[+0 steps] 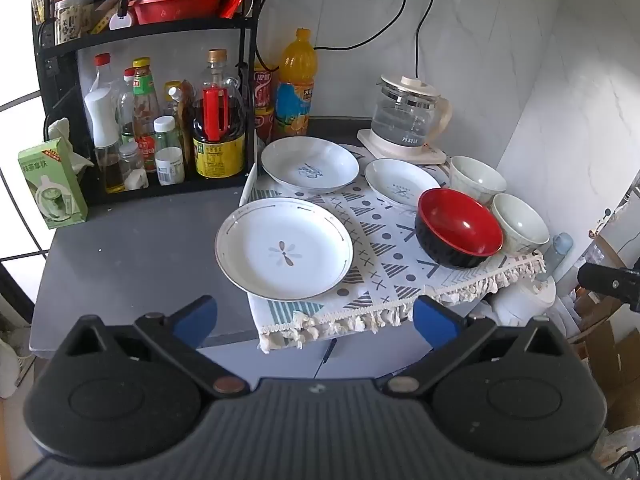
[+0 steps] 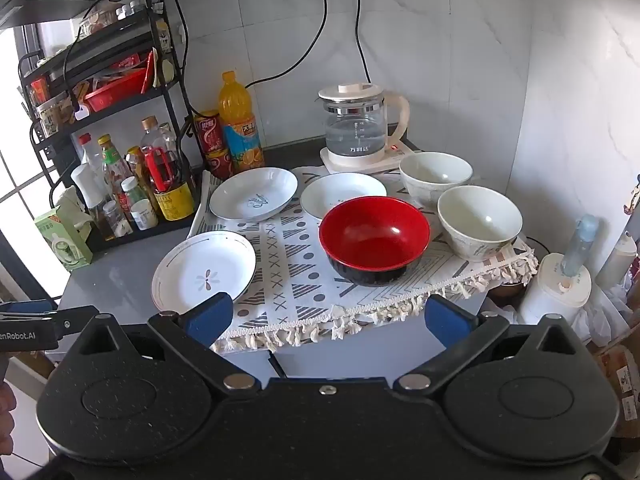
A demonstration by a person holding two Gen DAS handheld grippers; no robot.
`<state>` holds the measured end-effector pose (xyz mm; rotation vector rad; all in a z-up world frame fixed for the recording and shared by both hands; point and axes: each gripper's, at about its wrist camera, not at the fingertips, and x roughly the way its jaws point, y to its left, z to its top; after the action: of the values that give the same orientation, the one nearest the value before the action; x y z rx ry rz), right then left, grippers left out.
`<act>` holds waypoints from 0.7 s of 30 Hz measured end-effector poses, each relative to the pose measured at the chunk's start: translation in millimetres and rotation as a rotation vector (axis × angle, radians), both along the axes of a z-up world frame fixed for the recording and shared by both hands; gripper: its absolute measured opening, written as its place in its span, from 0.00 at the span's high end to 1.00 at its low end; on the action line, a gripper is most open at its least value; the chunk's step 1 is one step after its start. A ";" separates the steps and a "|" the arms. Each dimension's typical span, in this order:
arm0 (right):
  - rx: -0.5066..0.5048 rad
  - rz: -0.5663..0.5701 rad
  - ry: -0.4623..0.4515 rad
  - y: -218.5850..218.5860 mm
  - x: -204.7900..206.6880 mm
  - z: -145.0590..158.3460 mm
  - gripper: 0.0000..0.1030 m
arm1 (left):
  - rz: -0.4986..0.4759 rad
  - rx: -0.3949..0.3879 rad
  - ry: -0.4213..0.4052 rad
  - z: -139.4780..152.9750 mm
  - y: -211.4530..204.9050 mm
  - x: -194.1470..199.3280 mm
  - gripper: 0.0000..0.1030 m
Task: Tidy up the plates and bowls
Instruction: 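Move both grippers toward the cream-white bowls beside the red bowl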
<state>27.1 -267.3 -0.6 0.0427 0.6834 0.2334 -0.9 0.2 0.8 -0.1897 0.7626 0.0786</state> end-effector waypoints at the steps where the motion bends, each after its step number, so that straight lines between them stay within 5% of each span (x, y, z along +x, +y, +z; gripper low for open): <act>1: 0.001 0.002 -0.007 0.1 -0.6 0.2 0.00 | -0.002 0.000 -0.001 0.4 0.1 -0.6 0.00; 21: 0.020 0.006 -0.014 -9.9 -8.7 8.5 0.00 | -0.017 0.027 0.000 2.1 -8.3 -0.6 0.00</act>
<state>18.5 -277.3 7.8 0.0581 0.6676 0.2464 -1.5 -8.1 2.8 -0.1576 0.7622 0.0732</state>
